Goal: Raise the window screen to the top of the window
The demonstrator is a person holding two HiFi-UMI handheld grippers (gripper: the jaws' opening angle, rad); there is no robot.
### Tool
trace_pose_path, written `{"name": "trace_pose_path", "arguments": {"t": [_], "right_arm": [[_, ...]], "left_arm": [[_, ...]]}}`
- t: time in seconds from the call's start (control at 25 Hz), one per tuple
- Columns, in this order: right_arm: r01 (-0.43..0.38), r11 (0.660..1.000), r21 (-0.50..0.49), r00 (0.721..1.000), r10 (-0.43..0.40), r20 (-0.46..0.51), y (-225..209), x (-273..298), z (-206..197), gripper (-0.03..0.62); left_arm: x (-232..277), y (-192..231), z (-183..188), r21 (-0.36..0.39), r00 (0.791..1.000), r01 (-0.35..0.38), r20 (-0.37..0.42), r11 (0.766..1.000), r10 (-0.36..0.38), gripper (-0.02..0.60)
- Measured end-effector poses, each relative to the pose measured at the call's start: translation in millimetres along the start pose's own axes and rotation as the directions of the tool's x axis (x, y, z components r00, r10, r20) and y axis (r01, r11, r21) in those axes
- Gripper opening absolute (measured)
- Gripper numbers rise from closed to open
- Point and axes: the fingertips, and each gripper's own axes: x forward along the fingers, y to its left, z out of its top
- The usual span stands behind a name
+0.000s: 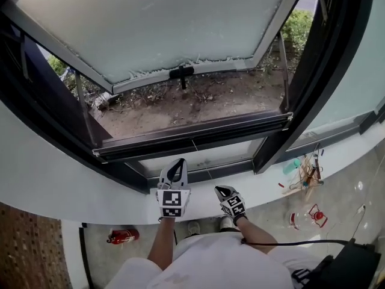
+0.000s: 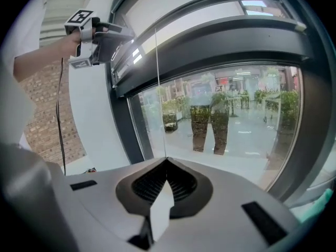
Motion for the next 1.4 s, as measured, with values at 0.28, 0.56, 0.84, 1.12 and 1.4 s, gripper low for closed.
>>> {"name": "trace_pose_path", "arguments": {"t": [0.28, 0.56, 0.84, 1.12, 1.4], "right_arm": [[0.006, 0.996, -0.093, 1.000, -0.007, -0.008, 15.1, 8.4, 5.5, 0.003], [-0.016, 0.996, -0.092, 1.000, 0.014, -0.023, 22.6, 21.2, 6.2, 0.003], [-0.021, 0.998, -0.063, 1.000, 0.019, -0.023, 19.2, 32.9, 11.7, 0.003], [-0.031, 0.994, -0.100, 1.000, 0.031, -0.006, 18.1, 47.6, 24.8, 0.003], [-0.027, 0.994, -0.109, 0.999, 0.031, 0.037, 10.3, 62.3, 48.8, 0.003]], "left_arm": [[-7.0, 7.3, -18.6, -0.069, 0.999, -0.029, -0.021, 0.997, 0.028, 0.002], [-8.3, 3.2, -25.6, -0.078, 0.999, -0.022, -0.031, 0.997, 0.020, 0.002], [-6.7, 6.8, -25.3, -0.050, 0.999, -0.018, -0.045, 0.999, 0.016, 0.002], [2.2, 16.1, -21.7, -0.077, 1.000, -0.010, -0.026, 0.997, 0.008, 0.002], [15.0, 23.6, -11.8, -0.066, 1.000, 0.005, -0.003, 0.998, -0.006, 0.002]]}}
